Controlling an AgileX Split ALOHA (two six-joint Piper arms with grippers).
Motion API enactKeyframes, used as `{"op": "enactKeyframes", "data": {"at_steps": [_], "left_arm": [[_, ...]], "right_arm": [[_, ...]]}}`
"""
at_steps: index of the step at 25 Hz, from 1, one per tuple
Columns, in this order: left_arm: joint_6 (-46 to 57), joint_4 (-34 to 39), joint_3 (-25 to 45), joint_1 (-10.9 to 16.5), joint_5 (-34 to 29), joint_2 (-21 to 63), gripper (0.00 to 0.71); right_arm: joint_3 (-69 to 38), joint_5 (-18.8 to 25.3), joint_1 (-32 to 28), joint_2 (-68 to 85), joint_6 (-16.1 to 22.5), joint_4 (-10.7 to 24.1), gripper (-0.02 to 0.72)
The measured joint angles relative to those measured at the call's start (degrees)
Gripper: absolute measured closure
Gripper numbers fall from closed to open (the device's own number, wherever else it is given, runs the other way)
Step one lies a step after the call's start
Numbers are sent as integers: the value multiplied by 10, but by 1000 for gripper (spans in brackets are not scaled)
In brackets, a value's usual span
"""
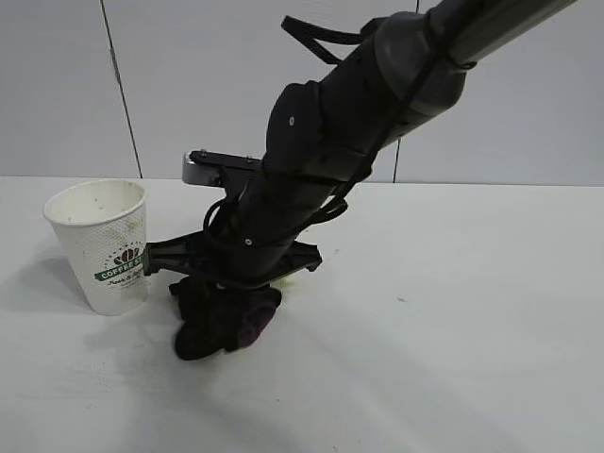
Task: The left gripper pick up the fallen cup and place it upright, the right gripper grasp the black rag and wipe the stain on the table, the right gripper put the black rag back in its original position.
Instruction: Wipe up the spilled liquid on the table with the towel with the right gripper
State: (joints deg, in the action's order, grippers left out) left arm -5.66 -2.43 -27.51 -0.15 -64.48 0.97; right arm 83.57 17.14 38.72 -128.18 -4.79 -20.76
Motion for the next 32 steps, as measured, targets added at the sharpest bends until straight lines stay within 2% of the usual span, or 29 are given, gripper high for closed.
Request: {"op": "enactKeyframes", "data": {"at_steps": [6,12,18,23,25,27,30,32], "left_arm": [[0,0,0,0,0,0,253],[0,0,0,0,0,0,254],[0,0,0,0,0,0,254],[0,0,0,0,0,0,254],[0,0,0,0,0,0,254],[0,0,0,0,0,0,254],[0,0,0,0,0,0,254],[0,0,0,0,0,0,254]], "right_arm": [[2,0,-15,0,3,53,642],[6,39,-84,6,22,91,642],[6,149,-157,32,22,141,642],[6,292,-208,48,22,184,642],[6,339,-217,48,22,186,642],[6,365,-219,48,22,184,642],[6,359,-213,48,17,156,642],[5,321,-198,48,10,124,642]]}}
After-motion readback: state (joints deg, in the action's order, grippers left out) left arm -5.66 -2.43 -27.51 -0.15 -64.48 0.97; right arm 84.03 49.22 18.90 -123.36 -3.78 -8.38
